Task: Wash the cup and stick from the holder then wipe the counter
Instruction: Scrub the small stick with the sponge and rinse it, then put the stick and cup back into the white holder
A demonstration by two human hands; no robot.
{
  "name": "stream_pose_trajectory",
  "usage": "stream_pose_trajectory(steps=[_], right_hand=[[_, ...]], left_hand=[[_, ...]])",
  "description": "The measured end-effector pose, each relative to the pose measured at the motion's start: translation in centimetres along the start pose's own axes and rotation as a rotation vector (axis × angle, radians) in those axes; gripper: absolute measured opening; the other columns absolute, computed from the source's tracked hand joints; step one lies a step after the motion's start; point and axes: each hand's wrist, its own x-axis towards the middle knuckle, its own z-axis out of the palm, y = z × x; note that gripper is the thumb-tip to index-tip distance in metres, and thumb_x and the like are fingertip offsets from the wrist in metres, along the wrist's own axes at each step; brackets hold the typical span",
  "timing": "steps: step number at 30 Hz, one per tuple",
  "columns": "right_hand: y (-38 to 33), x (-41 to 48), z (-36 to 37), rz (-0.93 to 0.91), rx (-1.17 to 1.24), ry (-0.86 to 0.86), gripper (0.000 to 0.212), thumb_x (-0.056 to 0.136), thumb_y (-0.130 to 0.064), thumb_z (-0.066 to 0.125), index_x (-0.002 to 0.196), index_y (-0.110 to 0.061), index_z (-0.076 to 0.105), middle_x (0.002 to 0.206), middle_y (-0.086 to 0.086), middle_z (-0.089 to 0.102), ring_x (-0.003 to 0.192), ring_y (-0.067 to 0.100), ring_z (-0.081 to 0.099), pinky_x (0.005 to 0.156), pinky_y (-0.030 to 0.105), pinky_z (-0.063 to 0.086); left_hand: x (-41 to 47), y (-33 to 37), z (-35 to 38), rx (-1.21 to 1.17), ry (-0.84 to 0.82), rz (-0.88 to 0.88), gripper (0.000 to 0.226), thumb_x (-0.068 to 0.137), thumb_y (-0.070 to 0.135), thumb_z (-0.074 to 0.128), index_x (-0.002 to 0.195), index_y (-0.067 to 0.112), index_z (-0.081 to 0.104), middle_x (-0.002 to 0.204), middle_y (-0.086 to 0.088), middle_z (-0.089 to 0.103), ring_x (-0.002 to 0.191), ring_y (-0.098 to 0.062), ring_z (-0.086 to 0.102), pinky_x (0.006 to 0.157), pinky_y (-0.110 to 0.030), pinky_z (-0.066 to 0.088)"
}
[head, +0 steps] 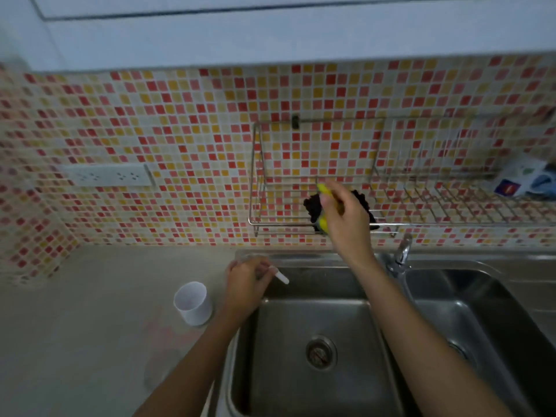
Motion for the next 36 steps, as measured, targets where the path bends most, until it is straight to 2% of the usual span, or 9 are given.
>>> stream_pose_trajectory(steps=[4,7,13,16,21,24,27,31,36], right_hand=[[-0.7,5.2,4.0,0.006,-0.148,-0.063,0.02,0.093,-0.027,0.06,0.108,-0.014,0.054,0.104,-0.001,0.059,0.082,0.005,0.057,0.057,0.006,0.039],[1.5,7.7,7.1,0.089,-0.37,-0.188,0.022,0.09,-0.032,0.063,0.098,-0.015,0.052,0.112,0.008,0.052,0.088,0.016,0.051,0.07,0.022,0.038],[3.6,7.7,9.8,0.103,-0.526,-0.309,0.01,0.092,-0.02,0.058,0.085,-0.016,0.053,0.095,0.004,0.06,0.087,0.021,0.058,0.067,0.031,0.044],[3.2,7.2,9.8,0.103,-0.544,-0.347,0.021,0.093,-0.021,0.051,0.073,-0.023,0.057,0.083,-0.004,0.061,0.083,0.019,0.057,0.063,0.027,0.04],[0.1,0.5,11.7,-0.213,-0.306,0.014,0.018,0.092,-0.012,0.056,0.106,-0.008,0.066,0.115,0.008,0.06,0.103,0.019,0.058,0.088,0.024,0.042],[0.2,-6.4,14.5,-0.205,-0.107,0.123,0.025,0.088,-0.002,0.056,0.111,-0.01,0.06,0.118,0.005,0.053,0.097,0.014,0.058,0.081,0.023,0.049],[3.4,-10.4,18.7,-0.055,-0.086,-0.079,0.036,0.085,0.001,0.058,0.119,-0.012,0.055,0.114,0.005,0.058,0.092,0.014,0.058,0.078,0.025,0.049],[9.1,-12.6,24.4,0.232,-0.219,-0.596,0.07,0.08,-0.013,0.072,0.141,-0.014,0.038,0.14,0.008,0.048,0.125,0.022,0.049,0.104,0.039,0.042],[10.1,-13.5,27.5,0.349,-0.192,-0.725,0.097,0.071,-0.036,0.082,0.147,-0.015,0.027,0.149,0.006,0.039,0.135,0.022,0.039,0.109,0.046,0.036]], left_hand=[[0.5,-1.9,-1.7,-0.042,0.011,-0.04,0.002,0.086,0.034,0.068,0.085,0.034,0.065,0.078,0.018,0.069,0.081,-0.001,0.065,0.102,-0.049,0.043],[0.5,-3.0,-2.8,-0.069,0.053,-0.054,0.002,0.086,0.032,0.069,0.086,0.03,0.067,0.078,0.018,0.069,0.079,-0.001,0.065,0.101,-0.05,0.043],[0.3,-5.7,-5.6,-0.068,0.086,-0.067,0.004,0.087,0.032,0.068,0.087,0.028,0.068,0.076,0.016,0.068,0.075,-0.002,0.063,0.1,-0.05,0.041],[0.5,-7.8,-7.3,-0.07,0.103,-0.067,0.005,0.086,0.031,0.069,0.085,0.026,0.069,0.074,0.015,0.066,0.073,-0.004,0.062,0.095,-0.049,0.045],[0.7,-12.6,-10.4,0.004,0.141,-0.089,0.013,0.084,0.031,0.072,0.088,0.019,0.074,0.078,0.005,0.073,0.069,-0.003,0.06,0.086,-0.044,0.052],[0.0,-16.0,-11.0,0.064,0.114,-0.108,0.01,0.084,0.03,0.071,0.089,0.021,0.073,0.079,0.005,0.074,0.071,-0.007,0.064,0.092,-0.051,0.048],[-0.7,-18.3,-11.0,0.137,0.047,-0.11,0.013,0.086,0.033,0.067,0.092,0.023,0.072,0.084,0.006,0.075,0.081,-0.012,0.069,0.103,-0.047,0.035],[-0.9,-19.8,-10.4,0.201,-0.067,-0.151,0.013,0.089,0.034,0.064,0.095,0.025,0.071,0.091,0.006,0.075,0.089,-0.014,0.068,0.104,-0.04,0.023],[-1.0,-20.5,-9.5,0.185,-0.155,-0.178,0.014,0.09,0.029,0.062,0.098,0.024,0.071,0.097,0.005,0.074,0.094,-0.015,0.066,0.108,-0.041,0.019]])
